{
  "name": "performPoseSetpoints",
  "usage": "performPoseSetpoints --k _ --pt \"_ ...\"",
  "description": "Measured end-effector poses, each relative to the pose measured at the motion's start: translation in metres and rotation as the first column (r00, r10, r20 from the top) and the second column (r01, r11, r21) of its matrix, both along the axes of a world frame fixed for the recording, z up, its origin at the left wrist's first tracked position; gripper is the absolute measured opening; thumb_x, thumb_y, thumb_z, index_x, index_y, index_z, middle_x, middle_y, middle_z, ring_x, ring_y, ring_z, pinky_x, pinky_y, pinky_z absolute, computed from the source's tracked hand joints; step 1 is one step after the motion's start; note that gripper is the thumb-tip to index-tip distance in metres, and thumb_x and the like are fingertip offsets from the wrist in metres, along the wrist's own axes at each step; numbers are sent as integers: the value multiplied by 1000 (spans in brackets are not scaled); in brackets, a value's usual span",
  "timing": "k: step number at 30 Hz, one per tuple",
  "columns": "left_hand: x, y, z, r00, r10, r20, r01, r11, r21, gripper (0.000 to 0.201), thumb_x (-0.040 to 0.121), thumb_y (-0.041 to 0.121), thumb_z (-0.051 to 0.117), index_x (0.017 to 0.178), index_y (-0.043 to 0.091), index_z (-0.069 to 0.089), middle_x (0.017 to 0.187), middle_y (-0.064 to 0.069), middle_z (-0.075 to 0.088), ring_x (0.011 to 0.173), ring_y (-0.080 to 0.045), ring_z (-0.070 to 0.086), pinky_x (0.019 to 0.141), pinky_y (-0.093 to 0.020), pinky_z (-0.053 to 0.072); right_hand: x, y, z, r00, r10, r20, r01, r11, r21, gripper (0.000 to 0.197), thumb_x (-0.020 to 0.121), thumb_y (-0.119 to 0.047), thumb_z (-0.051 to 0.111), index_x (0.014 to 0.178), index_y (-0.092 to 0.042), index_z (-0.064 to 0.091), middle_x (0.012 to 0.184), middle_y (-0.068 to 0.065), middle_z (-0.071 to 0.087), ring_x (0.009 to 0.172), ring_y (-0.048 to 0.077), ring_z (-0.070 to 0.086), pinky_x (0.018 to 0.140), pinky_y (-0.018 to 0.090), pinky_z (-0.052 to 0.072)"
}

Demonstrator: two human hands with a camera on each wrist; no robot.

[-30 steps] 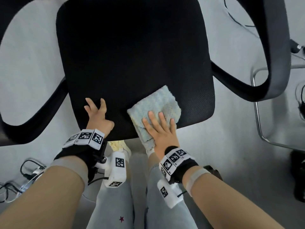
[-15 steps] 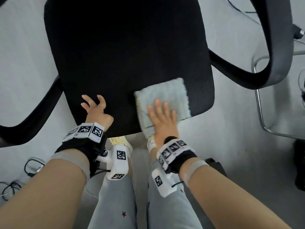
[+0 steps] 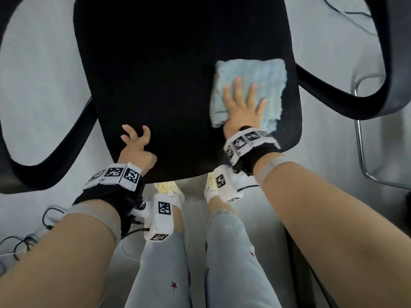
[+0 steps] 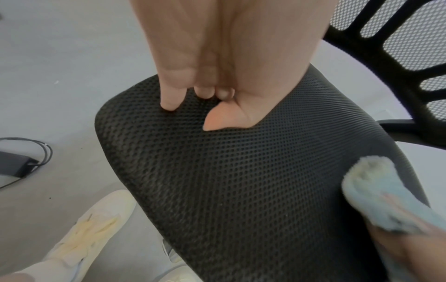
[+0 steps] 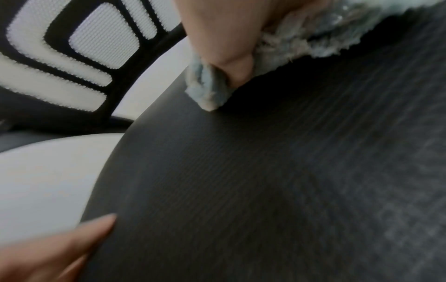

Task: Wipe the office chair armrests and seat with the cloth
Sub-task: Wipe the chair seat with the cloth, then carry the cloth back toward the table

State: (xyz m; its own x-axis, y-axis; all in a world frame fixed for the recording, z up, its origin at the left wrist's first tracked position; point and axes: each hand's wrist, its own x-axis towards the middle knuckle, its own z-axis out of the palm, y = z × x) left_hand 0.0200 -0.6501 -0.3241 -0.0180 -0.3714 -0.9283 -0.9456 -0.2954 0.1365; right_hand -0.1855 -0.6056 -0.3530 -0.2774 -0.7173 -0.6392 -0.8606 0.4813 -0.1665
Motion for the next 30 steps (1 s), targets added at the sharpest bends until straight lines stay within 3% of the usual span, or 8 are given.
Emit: performPoseSetpoints --k 4,6,9,12,14,17,24,30 --pt "5 8 4 990 118 -83 -123 990 -62 83 79 -8 48 146 18 8 154 -7 -25 144 -24 -16 116 -35 10 51 -4 9 923 275 267 -279 960 -26 88 77 8 41 143 -32 0 156 -8 -13 141 24 -19 113 49 -15" --pt "10 10 6 964 213 -159 -230 968 -97 85 79 -1 56 146 18 8 156 -6 -20 145 -20 -10 115 -30 7 63 3 15 846 69 529 -61 998 -33 74 81 10 36 143 -25 17 157 -4 5 144 20 -8 114 42 -16" --pt "15 11 18 867 383 -318 -425 902 -72 101 71 29 72 146 20 6 159 -2 1 144 -12 7 117 -29 8 63 8 46 481 -459 747 482 850 212 43 91 7 32 134 -1 35 146 17 35 139 29 26 112 28 13" --pt "9 14 37 801 439 -406 -494 869 -36 112 59 49 76 146 22 11 156 0 19 142 -11 20 118 -38 20 47 16 81 272 -670 691 600 680 423 36 92 -3 45 127 4 42 135 24 47 126 35 44 99 30 38" --pt "-3 17 54 745 480 -462 -527 849 33 119 48 55 79 145 22 17 152 -1 31 138 -12 32 115 -39 28 36 28 101 12 -722 692 649 532 544 35 92 -11 47 124 2 46 131 24 51 119 37 51 102 42 42" --pt "-30 25 85 672 536 -511 -531 830 173 74 58 44 77 123 25 49 128 -1 58 118 -17 56 99 -39 46 19 48 126 -294 -707 643 600 387 700 35 93 -24 45 122 -5 51 119 17 60 102 31 61 87 45 52" --pt "-77 39 158 672 496 -550 -347 867 358 50 64 30 72 110 11 63 112 -8 69 102 -24 67 83 -39 55 -8 100 187 -539 -568 622 639 205 741 33 90 -31 48 113 -10 59 103 10 70 98 27 66 84 43 54" --pt "-98 41 221 711 225 -667 -72 966 249 30 77 22 67 106 17 59 104 -2 68 92 -18 69 71 -31 56 8 142 248 -558 -405 724 781 38 623 44 85 -21 55 125 -4 50 130 21 54 114 36 56 91 45 52"
